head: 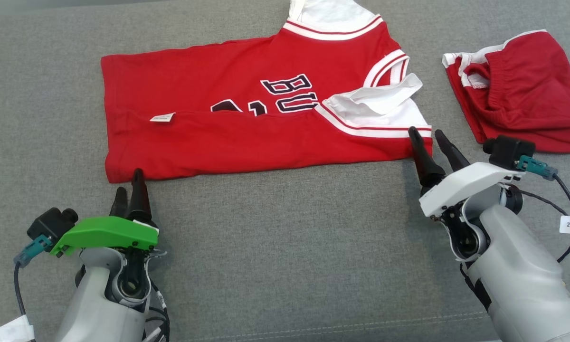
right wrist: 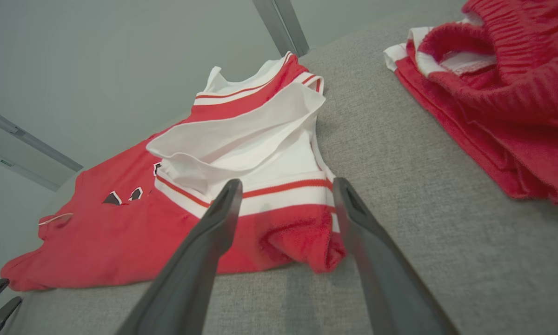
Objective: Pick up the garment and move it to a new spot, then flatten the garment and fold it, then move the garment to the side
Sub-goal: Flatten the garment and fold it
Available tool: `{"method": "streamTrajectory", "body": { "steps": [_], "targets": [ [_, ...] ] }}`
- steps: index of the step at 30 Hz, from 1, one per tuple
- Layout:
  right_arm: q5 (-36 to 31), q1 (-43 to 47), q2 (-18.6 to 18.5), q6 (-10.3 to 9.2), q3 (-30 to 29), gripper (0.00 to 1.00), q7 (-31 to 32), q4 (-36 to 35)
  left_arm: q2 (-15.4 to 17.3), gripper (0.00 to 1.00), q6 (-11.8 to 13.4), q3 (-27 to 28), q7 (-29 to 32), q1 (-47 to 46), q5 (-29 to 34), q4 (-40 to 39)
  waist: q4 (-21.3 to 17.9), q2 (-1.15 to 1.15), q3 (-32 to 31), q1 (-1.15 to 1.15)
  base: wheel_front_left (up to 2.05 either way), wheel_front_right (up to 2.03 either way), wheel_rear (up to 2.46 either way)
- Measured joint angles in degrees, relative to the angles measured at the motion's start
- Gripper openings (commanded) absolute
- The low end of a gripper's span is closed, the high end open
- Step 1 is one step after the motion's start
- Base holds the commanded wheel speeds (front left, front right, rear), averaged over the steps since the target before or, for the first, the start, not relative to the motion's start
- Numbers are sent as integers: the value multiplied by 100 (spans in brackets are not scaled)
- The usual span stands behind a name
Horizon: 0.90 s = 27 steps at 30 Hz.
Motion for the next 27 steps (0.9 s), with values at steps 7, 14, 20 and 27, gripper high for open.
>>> {"method": "streamTrajectory", "body": {
  "steps": [7,14,20,27],
  "targets": [
    [0,-4,76,0,109,100,-1,45,63,100,153,102,-10,-202,-320,24,-123,0,165,0,0,0,0],
    [65,-7,79,2,97,100,-40,221,88,42,201,23,-18,-489,-357,57,-134,0,320,0,0,0,0],
    [68,-107,75,10,103,100,-51,338,87,24,201,-143,-67,-588,-358,89,-44,0,393,0,0,0,0],
    [124,-274,87,11,207,0,-43,460,68,0,196,-156,-121,-674,-357,174,19,0,440,0,0,0,0]
  ]
}}
